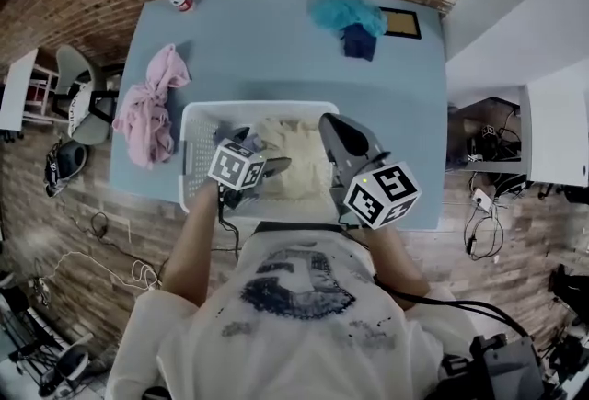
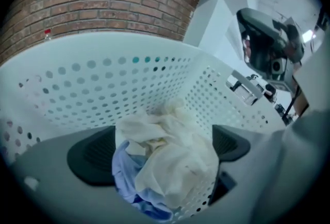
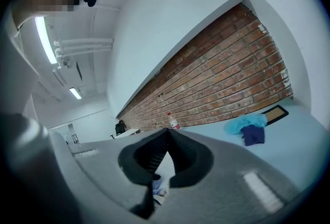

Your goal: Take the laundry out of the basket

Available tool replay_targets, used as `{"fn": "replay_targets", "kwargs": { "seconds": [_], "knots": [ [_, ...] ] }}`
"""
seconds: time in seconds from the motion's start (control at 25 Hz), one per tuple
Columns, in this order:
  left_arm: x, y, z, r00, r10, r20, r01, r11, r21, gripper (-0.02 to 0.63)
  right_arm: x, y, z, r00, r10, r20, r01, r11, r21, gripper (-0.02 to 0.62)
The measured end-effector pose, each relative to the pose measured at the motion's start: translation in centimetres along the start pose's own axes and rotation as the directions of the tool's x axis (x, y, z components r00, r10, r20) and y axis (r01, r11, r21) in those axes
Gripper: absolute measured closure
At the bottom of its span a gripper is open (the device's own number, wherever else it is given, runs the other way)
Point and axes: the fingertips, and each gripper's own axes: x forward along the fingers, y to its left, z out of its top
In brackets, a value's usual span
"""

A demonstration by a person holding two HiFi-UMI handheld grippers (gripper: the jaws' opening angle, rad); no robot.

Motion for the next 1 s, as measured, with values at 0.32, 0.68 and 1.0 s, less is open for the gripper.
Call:
{"fn": "replay_targets", "kwargs": {
  "seconds": [0.32,0.68,1.0],
  "knots": [
    [2.7,1.7,-1.9,0.995,0.044,-0.091,-0.046,0.999,-0.016,0.038,1.6,-0.7,-0.5,0.999,0.038,-0.034,-0.038,0.999,-0.009,0.597],
    [5.8,2.1,-4.7,0.983,0.017,-0.185,-0.017,1.0,0.004,0.026,2.7,-1.5,-1.0,0.998,0.034,-0.054,-0.035,0.999,-0.011,0.598],
    [7.4,2.7,-7.1,0.948,0.103,-0.302,-0.04,0.977,0.208,0.028,3.3,-1.5,-0.9,0.998,0.034,-0.057,-0.034,0.999,-0.006,0.598]
  ]
}}
